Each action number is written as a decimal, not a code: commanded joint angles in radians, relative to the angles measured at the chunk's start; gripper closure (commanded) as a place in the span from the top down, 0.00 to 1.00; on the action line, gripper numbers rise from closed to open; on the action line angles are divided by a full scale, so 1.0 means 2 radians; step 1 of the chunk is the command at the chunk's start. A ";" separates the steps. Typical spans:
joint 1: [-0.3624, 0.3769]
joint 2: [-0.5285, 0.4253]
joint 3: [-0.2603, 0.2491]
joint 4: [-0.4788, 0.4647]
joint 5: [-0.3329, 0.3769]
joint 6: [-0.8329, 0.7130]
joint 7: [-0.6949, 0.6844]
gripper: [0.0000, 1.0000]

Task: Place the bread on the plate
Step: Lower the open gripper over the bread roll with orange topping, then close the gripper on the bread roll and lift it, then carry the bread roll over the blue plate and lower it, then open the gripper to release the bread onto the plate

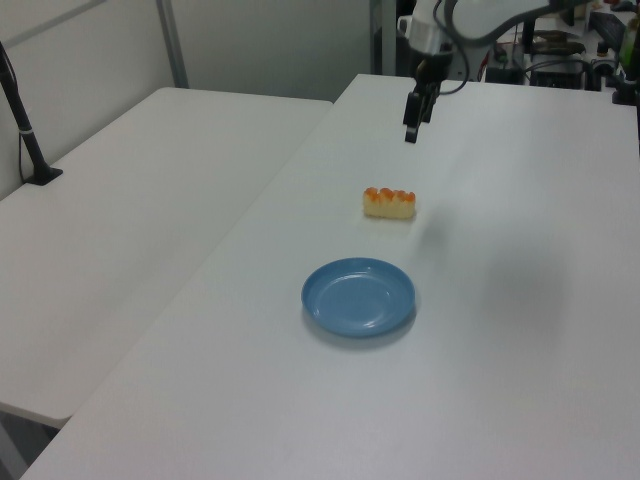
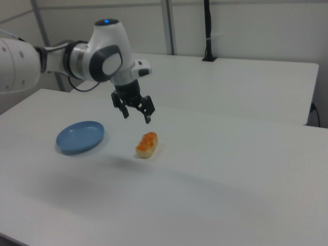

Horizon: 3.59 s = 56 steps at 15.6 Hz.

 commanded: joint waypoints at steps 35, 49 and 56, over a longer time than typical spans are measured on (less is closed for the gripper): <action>0.056 0.047 0.174 0.011 -0.136 -0.029 0.396 0.29; 0.096 0.119 0.174 0.051 -0.142 0.010 0.446 0.30; 0.106 0.159 0.174 0.079 -0.183 0.013 0.448 0.59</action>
